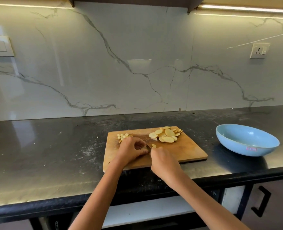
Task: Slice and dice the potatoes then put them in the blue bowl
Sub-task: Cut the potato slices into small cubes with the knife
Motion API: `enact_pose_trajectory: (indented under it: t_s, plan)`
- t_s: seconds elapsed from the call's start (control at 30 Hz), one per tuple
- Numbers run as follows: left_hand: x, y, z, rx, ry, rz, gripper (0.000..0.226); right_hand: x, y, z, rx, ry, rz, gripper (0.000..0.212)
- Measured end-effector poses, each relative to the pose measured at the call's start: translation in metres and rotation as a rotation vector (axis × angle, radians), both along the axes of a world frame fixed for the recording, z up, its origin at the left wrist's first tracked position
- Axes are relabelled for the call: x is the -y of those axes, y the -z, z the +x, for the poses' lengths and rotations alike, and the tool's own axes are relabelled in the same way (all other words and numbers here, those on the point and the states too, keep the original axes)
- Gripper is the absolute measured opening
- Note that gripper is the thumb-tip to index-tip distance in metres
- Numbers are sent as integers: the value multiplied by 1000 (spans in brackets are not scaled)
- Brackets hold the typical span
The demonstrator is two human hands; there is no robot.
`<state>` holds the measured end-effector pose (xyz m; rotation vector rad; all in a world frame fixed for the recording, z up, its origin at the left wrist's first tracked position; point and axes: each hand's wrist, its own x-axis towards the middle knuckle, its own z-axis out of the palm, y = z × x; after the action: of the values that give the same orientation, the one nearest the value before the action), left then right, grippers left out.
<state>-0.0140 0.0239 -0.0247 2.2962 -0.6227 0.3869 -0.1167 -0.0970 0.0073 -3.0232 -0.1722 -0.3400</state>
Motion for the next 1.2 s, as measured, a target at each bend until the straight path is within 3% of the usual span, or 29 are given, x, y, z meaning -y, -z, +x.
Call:
enact_pose_trajectory:
  t_s: [0.27, 0.63, 1.2]
  plan:
    - [3, 1, -1, 4, -53, -1, 23, 4, 11, -25, 29, -54, -67, 21]
    - [-3, 1, -2, -35, -23, -35, 36, 15, 4, -13, 4, 18, 35, 20]
    - [-1, 3, 1, -31, -46, -99, 11, -12, 0, -1, 2, -11, -6, 21]
